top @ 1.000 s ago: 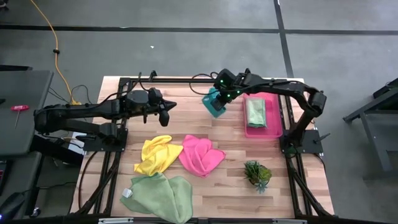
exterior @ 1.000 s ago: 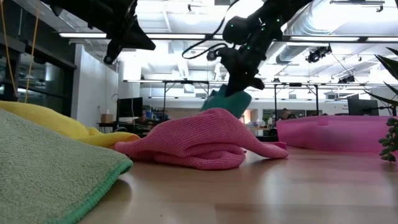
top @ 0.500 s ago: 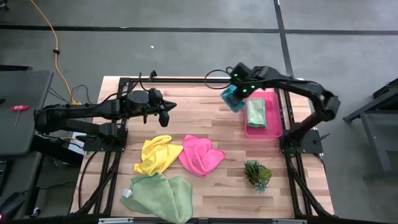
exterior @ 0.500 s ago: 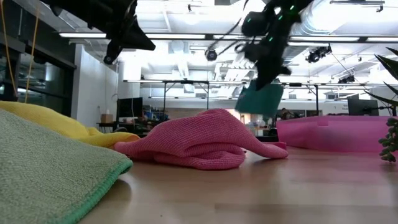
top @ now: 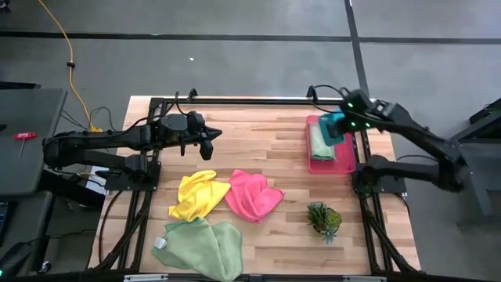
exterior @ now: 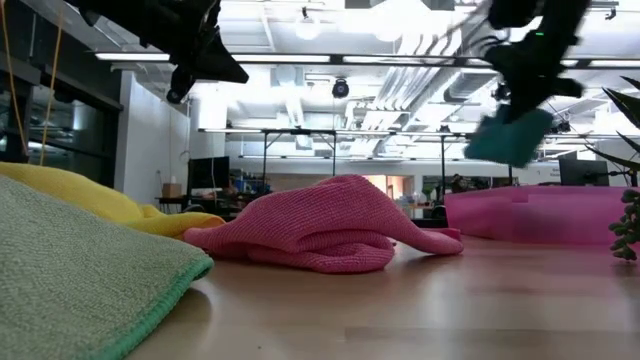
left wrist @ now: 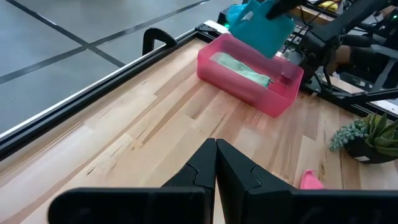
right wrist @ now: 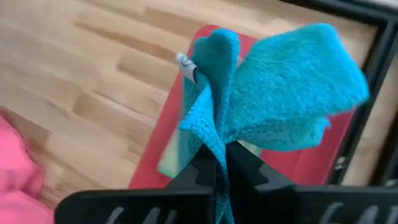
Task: Fold microfiber towels
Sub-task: Put the folded blue microfiber cloth into the red bin
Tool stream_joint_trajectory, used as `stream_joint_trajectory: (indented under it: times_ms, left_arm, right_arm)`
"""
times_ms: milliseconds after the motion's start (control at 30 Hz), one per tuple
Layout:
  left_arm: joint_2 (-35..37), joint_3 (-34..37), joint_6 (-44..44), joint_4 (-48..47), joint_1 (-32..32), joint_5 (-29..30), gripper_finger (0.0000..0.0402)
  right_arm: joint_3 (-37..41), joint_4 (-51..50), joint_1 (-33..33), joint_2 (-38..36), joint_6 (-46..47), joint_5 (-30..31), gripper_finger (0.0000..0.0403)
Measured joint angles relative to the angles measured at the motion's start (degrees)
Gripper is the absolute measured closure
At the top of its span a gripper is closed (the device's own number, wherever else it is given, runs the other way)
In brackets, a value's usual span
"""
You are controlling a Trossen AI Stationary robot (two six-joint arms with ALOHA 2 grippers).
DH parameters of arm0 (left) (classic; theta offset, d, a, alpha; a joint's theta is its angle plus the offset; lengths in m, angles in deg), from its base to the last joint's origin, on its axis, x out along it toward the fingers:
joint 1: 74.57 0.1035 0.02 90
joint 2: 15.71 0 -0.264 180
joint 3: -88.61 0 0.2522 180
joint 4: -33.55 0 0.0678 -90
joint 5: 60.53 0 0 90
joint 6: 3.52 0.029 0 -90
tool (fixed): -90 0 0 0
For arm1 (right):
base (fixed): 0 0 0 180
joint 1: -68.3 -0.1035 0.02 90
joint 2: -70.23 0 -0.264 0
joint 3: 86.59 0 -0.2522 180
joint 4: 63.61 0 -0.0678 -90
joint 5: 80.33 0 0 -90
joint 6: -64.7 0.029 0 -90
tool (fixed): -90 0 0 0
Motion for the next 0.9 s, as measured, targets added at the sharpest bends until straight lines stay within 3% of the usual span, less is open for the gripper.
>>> stream_joint_trajectory:
  times_ms: [200, 300, 433, 633, 900]
  left_arm:
    - [0.0, 0.0, 0.0, 0.02, 0.0, 0.03, 0.0401]
    - [0.0, 0.0, -0.22, 0.0, 0.0, 0.04, 0.0401]
    - [0.0, 0.0, -1.43, 0.02, 0.0, -0.06, 0.0401]
    - [0.0, 0.0, -1.62, 0.02, -0.02, -1.09, 0.0402]
    - [0.0, 0.0, -2.6, 0.04, -0.02, -1.09, 0.0401]
  right_arm:
    - [12.26, 14.35, 1.48, -12.11, 10.02, -7.38, 0.0403]
    - [19.53, 25.91, 2.53, -15.33, 14.1, -12.13, 0.0403]
    - [28.81, 33.26, 4.71, -16.54, 16.1, -15.49, 0.0403]
    - [37.31, 33.7, 6.97, -16.54, 16.08, -18.0, 0.0403]
    - [34.2, 30.24, 8.61, -16.0, 8.81, -16.73, 0.0403]
